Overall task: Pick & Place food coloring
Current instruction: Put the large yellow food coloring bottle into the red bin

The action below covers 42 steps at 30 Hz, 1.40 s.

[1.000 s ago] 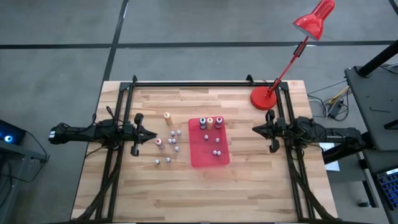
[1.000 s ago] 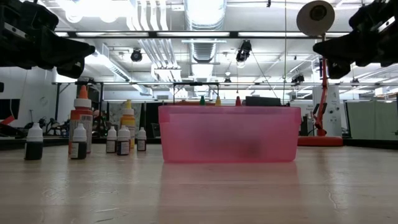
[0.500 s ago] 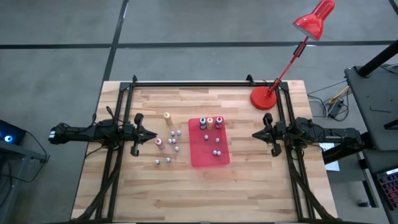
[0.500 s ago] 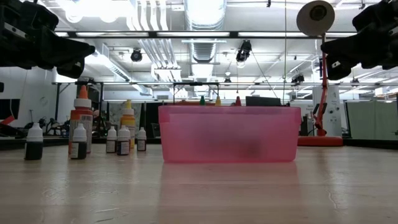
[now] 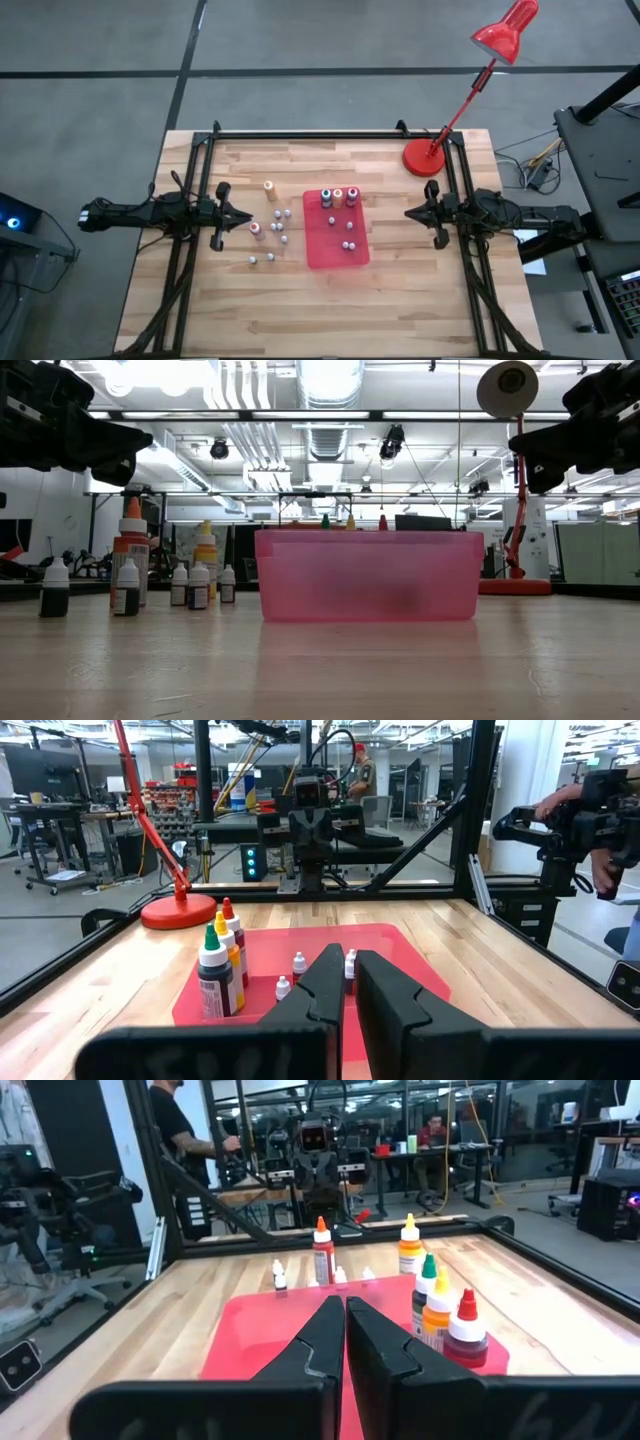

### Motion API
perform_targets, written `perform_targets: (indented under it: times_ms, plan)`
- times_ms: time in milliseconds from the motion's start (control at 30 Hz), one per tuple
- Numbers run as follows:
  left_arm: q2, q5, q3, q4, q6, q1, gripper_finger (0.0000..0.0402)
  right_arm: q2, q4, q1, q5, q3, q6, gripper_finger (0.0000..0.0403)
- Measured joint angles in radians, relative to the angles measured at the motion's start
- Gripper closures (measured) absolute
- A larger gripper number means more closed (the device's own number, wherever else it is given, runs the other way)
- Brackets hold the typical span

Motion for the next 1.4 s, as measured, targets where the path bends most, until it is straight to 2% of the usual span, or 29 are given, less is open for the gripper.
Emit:
perform_targets:
  times_ms: [467,967,1400]
  plan:
    - [0.000,0.000,0.000,0.000,0.000,0.000,0.0399,0.013,0.000,0.000,-0.002,0.000,-0.048,0.0394]
    - [0.000,0.000,0.000,0.000,0.000,0.000,0.0399,0.013,0.000,0.000,-0.003,0.000,-0.189,0.0394]
    - [0.000,0.000,0.000,0.000,0.000,0.000,0.0399,0.013,0.000,0.000,-0.003,0.000,-0.188,0.0394]
